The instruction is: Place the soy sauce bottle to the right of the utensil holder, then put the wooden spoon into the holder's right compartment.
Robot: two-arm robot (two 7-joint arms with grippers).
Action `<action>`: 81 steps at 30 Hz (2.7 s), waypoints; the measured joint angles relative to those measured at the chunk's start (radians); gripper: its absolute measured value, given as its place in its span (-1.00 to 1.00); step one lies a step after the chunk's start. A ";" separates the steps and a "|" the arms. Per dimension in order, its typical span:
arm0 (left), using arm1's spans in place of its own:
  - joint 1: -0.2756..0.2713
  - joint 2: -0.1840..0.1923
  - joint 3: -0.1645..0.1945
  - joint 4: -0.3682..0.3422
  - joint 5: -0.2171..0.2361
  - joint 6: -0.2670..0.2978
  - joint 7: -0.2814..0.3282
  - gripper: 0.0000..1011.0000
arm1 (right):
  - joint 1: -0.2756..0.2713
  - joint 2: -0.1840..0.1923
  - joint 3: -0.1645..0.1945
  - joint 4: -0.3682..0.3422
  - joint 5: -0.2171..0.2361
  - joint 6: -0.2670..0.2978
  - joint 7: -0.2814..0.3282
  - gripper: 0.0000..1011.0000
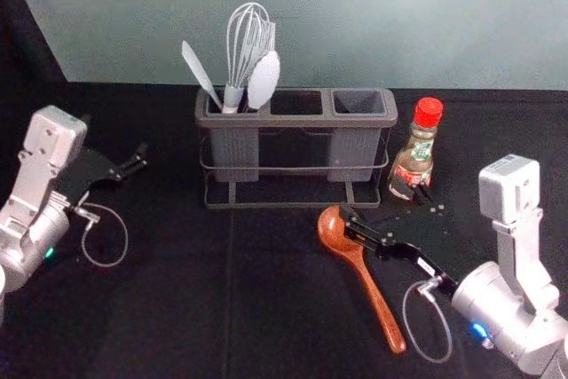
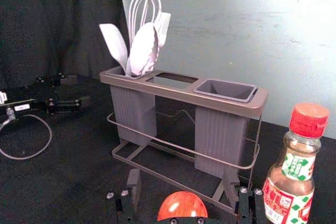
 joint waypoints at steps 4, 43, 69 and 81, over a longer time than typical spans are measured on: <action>0.000 0.000 0.000 0.000 0.000 0.000 0.000 1.00 | 0.000 0.000 0.000 0.000 0.000 -0.001 0.000 0.98; 0.000 0.000 0.000 0.000 0.000 0.000 0.000 1.00 | 0.295 -0.010 -0.124 -0.015 -0.083 0.793 -0.001 0.98; 0.000 0.000 0.000 0.000 0.000 0.000 0.000 1.00 | 0.383 -0.089 -0.161 0.120 -0.152 0.862 0.031 0.98; 0.000 0.000 0.000 0.000 0.000 0.000 0.000 1.00 | 0.397 -0.111 -0.161 0.152 -0.188 0.870 0.036 0.98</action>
